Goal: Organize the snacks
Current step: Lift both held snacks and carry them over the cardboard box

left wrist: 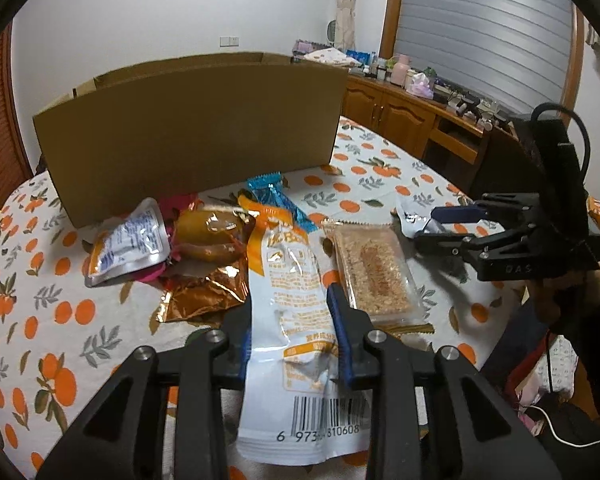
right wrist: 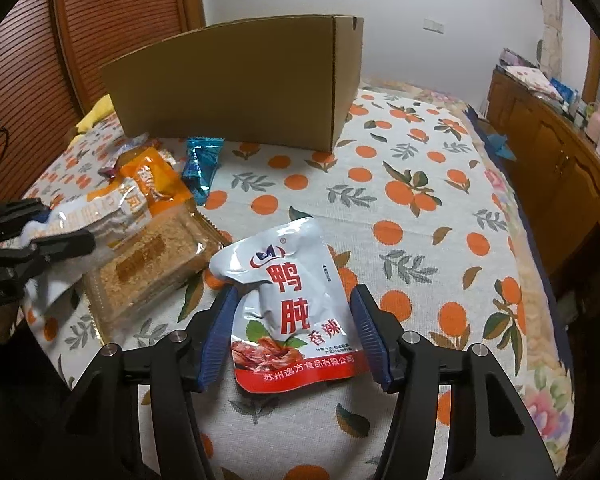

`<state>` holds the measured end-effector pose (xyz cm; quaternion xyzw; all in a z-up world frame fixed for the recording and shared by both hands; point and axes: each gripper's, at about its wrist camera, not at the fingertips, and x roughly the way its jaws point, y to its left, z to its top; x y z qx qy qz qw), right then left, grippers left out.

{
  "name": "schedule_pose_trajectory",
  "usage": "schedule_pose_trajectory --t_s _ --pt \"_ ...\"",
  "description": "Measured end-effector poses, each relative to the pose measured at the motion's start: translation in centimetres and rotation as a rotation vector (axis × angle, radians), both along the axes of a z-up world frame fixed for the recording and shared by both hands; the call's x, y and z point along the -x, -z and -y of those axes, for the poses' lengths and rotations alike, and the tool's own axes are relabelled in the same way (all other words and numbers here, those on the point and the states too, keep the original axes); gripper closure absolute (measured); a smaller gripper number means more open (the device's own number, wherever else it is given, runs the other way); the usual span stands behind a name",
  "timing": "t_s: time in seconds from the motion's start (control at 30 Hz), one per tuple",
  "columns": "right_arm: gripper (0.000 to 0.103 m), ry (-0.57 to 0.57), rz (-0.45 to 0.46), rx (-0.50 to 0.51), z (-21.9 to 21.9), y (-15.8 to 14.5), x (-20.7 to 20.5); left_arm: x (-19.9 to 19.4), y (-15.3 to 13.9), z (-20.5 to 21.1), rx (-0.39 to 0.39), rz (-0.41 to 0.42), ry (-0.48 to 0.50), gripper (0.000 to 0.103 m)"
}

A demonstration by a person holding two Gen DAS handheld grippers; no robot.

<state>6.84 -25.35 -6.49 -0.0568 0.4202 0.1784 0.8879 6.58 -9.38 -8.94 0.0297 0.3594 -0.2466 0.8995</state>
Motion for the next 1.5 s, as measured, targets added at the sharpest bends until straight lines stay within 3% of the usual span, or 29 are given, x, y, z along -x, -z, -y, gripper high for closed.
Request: schedule_pose_trajectory --t_s 0.8,1.5 --pt "0.044 -0.029 0.057 -0.028 -1.2 -2.2 0.4 0.9 -3.5 -0.5 0.019 0.074 0.012 0.073" --pt "0.044 -0.111 0.211 -0.054 -4.5 -9.1 -2.6 -3.2 -10.2 -4.3 0.027 0.193 -0.053 0.073"
